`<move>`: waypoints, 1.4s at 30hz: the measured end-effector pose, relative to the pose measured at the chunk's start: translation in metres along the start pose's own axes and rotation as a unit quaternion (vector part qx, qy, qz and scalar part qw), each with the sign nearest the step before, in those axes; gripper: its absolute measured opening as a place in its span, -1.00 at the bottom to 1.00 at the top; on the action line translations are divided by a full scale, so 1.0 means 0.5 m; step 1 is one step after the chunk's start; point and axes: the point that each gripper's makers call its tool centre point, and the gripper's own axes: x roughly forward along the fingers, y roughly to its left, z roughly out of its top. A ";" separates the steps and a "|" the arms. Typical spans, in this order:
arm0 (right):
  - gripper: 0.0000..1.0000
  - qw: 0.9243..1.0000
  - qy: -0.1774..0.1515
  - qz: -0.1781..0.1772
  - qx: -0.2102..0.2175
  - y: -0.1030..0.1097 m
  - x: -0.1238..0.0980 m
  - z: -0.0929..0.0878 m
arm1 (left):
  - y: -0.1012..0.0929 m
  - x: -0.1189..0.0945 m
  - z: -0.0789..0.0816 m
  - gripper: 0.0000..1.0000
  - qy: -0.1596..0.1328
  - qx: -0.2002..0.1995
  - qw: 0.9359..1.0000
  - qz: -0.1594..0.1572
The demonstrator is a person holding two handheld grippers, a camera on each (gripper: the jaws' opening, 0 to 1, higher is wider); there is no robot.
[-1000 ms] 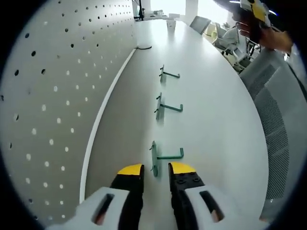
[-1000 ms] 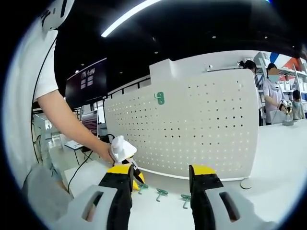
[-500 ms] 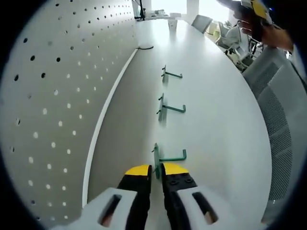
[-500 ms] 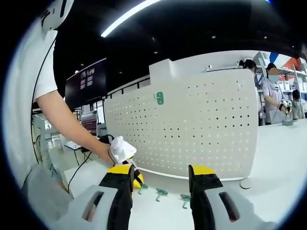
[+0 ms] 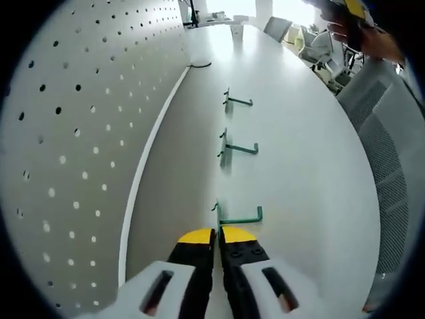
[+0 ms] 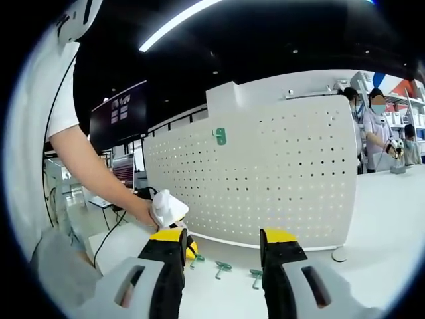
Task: Insert the hook assembly into the mounting plate slot until the hook locks in place.
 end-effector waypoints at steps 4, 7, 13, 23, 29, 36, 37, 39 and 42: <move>-0.15 1.000 0.000 0.000 0.000 0.000 0.000 0.000 | 0.001 0.000 0.000 -0.95 0.001 0.000 1.000 -0.001; -0.15 1.000 0.000 0.000 0.000 -0.001 0.000 0.000 | 0.001 0.001 -0.001 -0.96 0.000 0.000 1.000 0.000; -0.15 1.000 -0.001 0.000 0.001 -0.001 0.000 0.000 | 0.000 0.000 0.000 -0.97 -0.002 0.002 1.000 0.003; -0.16 1.000 0.000 0.000 0.001 -0.001 0.000 0.000 | -0.004 -0.002 0.006 -0.97 -0.016 0.019 1.000 0.001; -0.16 1.000 -0.002 -0.001 0.007 -0.004 -0.001 -0.001 | 0.003 -0.011 0.019 -0.97 -0.046 0.005 0.999 0.006; -0.16 1.000 -0.002 -0.002 0.008 -0.002 0.000 0.000 | 0.021 -0.027 0.031 -0.97 -0.069 -0.015 0.997 0.024; -0.16 1.000 -0.002 -0.002 0.009 -0.003 -0.001 0.000 | 0.024 -0.031 0.035 -0.97 -0.075 -0.024 0.997 0.027; -0.16 1.000 -0.004 -0.003 0.011 -0.005 -0.002 0.002 | 0.026 -0.037 0.040 -0.97 -0.080 -0.023 0.996 0.031; -0.16 1.000 -0.006 -0.004 0.017 -0.007 -0.003 0.002 | 0.025 -0.043 0.048 -0.98 -0.095 -0.031 0.994 0.032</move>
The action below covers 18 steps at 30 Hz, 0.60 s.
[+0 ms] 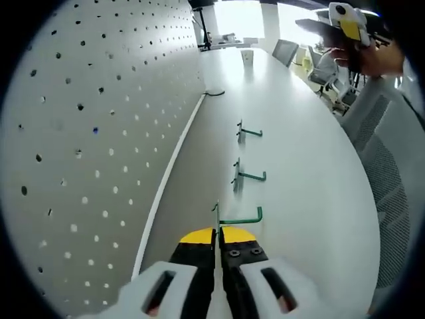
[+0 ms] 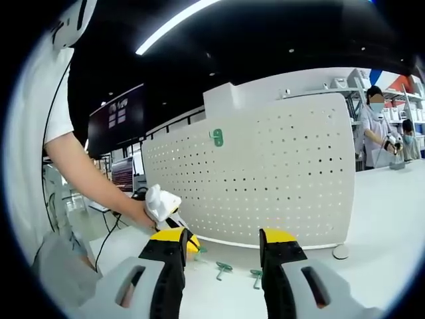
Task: Insert the hook assembly into the mounting plate slot until the hook locks in place.
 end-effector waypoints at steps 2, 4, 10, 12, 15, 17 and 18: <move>-0.16 1.000 -0.001 -0.001 0.001 -0.001 0.000 0.001 | -0.001 -0.004 0.003 -0.98 -0.007 -0.003 1.000 0.002; -0.16 1.000 -0.001 -0.001 0.000 -0.001 0.000 0.001 | -0.003 -0.009 0.007 -0.98 -0.013 -0.001 1.000 0.005; -0.17 1.000 0.000 0.003 -0.003 0.003 0.001 0.000 | -0.001 -0.021 0.019 -0.98 -0.031 -0.010 0.999 0.011; -0.17 1.000 0.000 0.003 -0.003 0.003 0.002 0.000 | -0.002 -0.024 0.023 -0.98 -0.034 -0.004 0.999 0.013; -0.17 1.000 0.002 0.006 -0.005 0.006 0.003 -0.001 | -0.002 -0.027 0.028 -0.97 -0.040 -0.009 0.999 0.013; -0.17 1.000 0.002 0.007 -0.006 0.006 0.003 -0.001 | -0.001 -0.027 0.028 -0.98 -0.040 -0.007 0.999 0.016; -0.17 1.000 0.002 0.007 -0.007 0.007 0.003 -0.001 | -0.002 -0.027 0.029 -0.98 -0.041 -0.007 0.999 0.016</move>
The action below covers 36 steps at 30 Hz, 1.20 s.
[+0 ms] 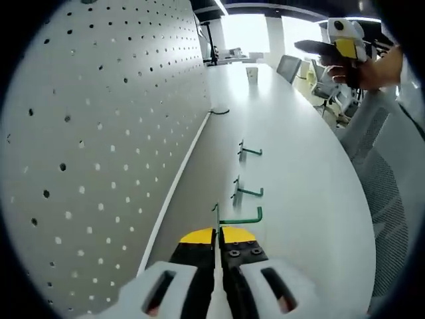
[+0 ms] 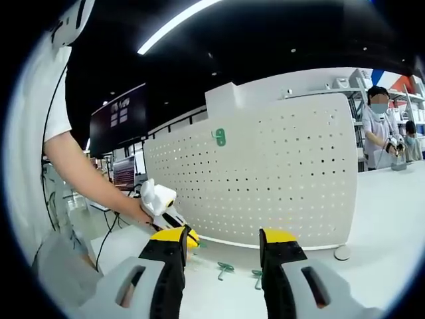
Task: Insert the hook assembly into the mounting plate slot until the hook locks in place.
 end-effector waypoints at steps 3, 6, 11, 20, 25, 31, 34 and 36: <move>-0.16 1.000 -0.001 0.000 0.000 0.000 0.000 0.001 | -0.002 -0.004 0.012 -0.98 -0.010 -0.002 1.000 0.002; -0.17 1.000 -0.001 0.000 0.000 0.000 0.000 0.001 | -0.001 -0.007 0.022 -0.98 -0.023 -0.017 1.000 0.003; -0.17 1.000 -0.001 -0.001 0.001 0.000 0.000 0.000 | 0.002 -0.013 0.032 -0.97 -0.032 -0.024 0.999 0.009; -0.17 1.000 0.000 0.000 0.001 -0.002 0.000 0.000 | 0.000 -0.024 0.067 -0.97 -0.066 -0.032 0.997 0.017; -0.17 1.000 0.000 0.001 -0.001 0.000 0.001 0.000 | -0.002 -0.035 0.091 -0.97 -0.088 -0.031 0.995 0.023; -0.17 1.000 0.000 0.002 -0.001 0.002 0.001 0.001 | 0.002 -0.049 0.119 -0.97 -0.119 -0.039 0.992 0.031; -0.17 1.000 0.000 0.003 -0.001 0.004 0.001 0.003 | -0.002 -0.053 0.129 -0.97 -0.126 -0.037 0.991 0.033; -0.18 1.000 -0.001 0.004 -0.002 0.005 0.001 0.004 | -0.004 -0.056 0.136 -0.97 -0.130 -0.039 0.990 0.037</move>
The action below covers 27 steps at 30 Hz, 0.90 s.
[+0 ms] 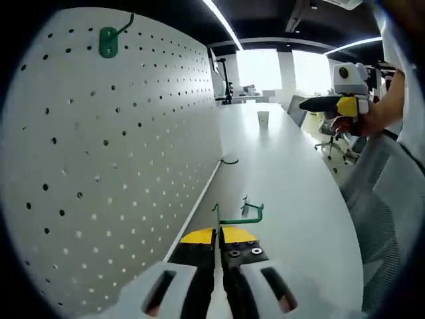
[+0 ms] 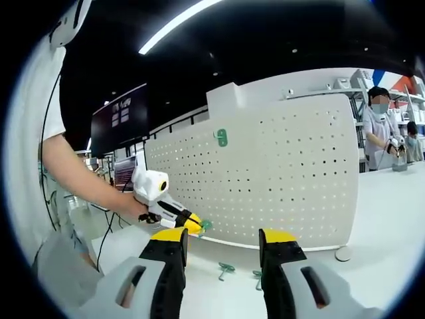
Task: Insert the hook assembly into the mounting plate slot until the hook locks in place.
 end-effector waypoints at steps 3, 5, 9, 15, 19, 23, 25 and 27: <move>-0.18 1.000 -0.001 0.000 0.001 0.001 -0.001 0.002 | -0.007 -0.001 0.013 -0.97 -0.012 0.003 1.000 0.003; -0.18 1.000 -0.001 0.000 0.001 0.001 0.000 0.003 | -0.011 -0.002 0.022 -0.97 -0.023 -0.001 1.000 0.003; -0.18 1.000 -0.002 0.001 0.000 0.003 -0.001 0.004 | -0.017 -0.008 0.039 -0.97 -0.045 -0.007 0.999 0.004; -0.18 1.000 -0.008 0.004 0.005 0.011 0.000 0.011 | -0.025 -0.016 0.058 -0.97 -0.069 -0.015 0.998 0.004; -0.18 1.000 -0.010 0.005 0.006 0.015 0.003 0.012 | -0.028 -0.024 0.080 -0.97 -0.092 -0.023 0.995 0.007; -0.18 1.000 -0.011 0.009 0.005 0.022 0.005 0.016 | -0.028 -0.033 0.104 -0.97 -0.115 -0.032 0.993 0.010; -0.18 1.000 -0.012 0.011 0.005 0.023 0.006 0.017 | -0.032 -0.036 0.113 -0.97 -0.123 -0.030 0.992 0.010; -0.18 1.000 -0.012 0.012 0.002 0.024 0.007 0.019 | -0.033 -0.039 0.124 -0.97 -0.133 -0.032 0.991 0.009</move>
